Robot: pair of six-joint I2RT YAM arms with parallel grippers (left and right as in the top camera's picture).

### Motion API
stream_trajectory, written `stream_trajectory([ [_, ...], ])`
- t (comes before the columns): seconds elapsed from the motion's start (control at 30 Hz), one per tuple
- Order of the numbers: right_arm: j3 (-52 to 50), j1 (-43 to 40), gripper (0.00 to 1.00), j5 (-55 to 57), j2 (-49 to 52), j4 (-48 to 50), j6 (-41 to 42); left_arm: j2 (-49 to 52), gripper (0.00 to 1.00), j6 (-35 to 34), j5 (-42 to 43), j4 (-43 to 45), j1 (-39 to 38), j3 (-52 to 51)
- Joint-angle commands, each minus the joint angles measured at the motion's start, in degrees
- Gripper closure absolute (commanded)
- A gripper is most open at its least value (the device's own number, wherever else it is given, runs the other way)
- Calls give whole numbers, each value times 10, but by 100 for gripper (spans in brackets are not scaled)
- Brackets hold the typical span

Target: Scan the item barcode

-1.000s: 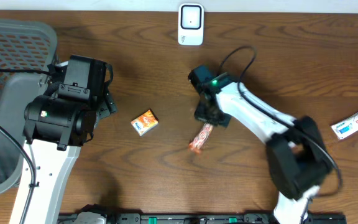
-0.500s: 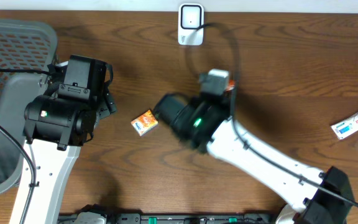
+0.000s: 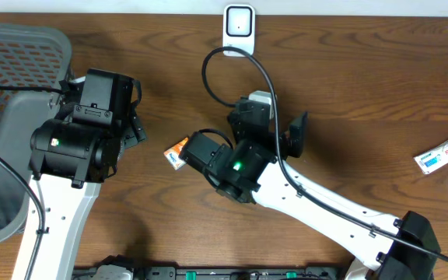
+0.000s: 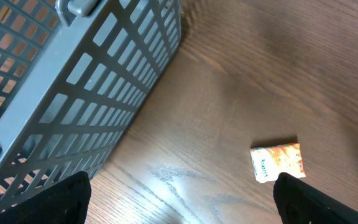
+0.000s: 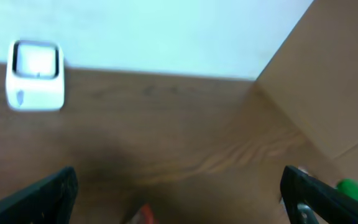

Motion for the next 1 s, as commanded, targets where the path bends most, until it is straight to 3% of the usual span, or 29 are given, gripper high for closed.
stream_trajectory([
  [0.0, -3, -50, 1, -159, 7, 13, -48, 1, 6, 5, -8, 0, 3, 0],
  [0.1, -7, -120, 1, -378, 28, 81, -235, 1, 6, 5, -8, 0, 3, 0],
  [0.13, -7, -155, 1, -500, 53, 110, -326, 1, 6, 5, -8, 0, 3, 0],
  [0.4, -7, -116, 1, -478, 129, 111, -399, 1, 6, 5, -8, 0, 3, 0],
  [0.8, -7, -63, 1, -475, 253, 114, -393, 1, 6, 5, -8, 0, 3, 0],
  [0.83, -7, -64, 5, -474, 264, 116, -391, 1, 6, 5, -8, 0, 3, 0],
  [0.87, -7, -65, 28, -473, 269, 117, -388, 1, 6, 5, -8, 0, 3, 0],
  [0.9, -7, -67, 71, -473, 269, 118, -380, 1, 6, 5, -8, 0, 3, 0],
  [0.93, -6, -68, 89, -473, 269, 120, -380, 1, 6, 5, -8, 0, 3, 0],
  [0.97, -6, -69, 99, -473, 269, 119, -381, 1, 6, 5, -8, 0, 3, 0],
])
